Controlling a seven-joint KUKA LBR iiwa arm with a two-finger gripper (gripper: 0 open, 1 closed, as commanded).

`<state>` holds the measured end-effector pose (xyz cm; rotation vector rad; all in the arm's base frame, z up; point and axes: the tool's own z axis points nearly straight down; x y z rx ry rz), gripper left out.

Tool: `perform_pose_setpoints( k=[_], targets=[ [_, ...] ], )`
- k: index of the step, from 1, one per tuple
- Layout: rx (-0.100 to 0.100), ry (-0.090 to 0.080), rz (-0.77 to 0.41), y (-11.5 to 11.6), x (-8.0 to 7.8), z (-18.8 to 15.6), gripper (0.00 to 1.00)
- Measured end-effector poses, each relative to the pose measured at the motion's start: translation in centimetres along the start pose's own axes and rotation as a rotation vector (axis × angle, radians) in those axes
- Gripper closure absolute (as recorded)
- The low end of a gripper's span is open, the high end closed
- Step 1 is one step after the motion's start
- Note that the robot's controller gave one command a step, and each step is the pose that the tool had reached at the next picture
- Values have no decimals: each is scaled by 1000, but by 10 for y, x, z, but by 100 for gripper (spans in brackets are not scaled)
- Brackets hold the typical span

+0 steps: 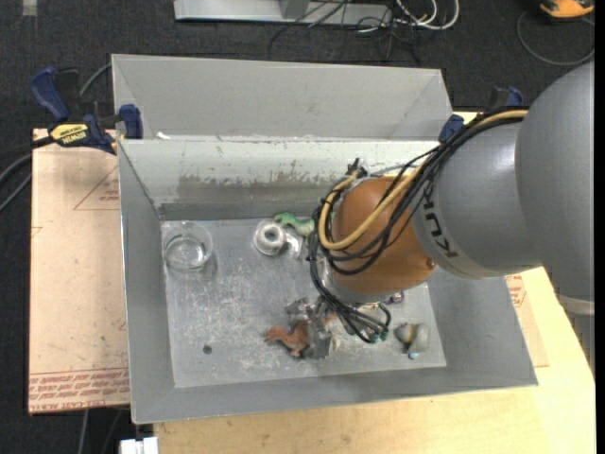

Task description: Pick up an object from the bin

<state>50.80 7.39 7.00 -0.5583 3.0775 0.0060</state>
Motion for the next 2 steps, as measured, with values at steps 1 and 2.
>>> perform_pose_setpoints(
  k=[1, 2],
  targets=[
    [0, 0, 0, 0, 0, 0, 100],
    [-1, -3, -47, 0, 9, -155, 100]
  ],
)
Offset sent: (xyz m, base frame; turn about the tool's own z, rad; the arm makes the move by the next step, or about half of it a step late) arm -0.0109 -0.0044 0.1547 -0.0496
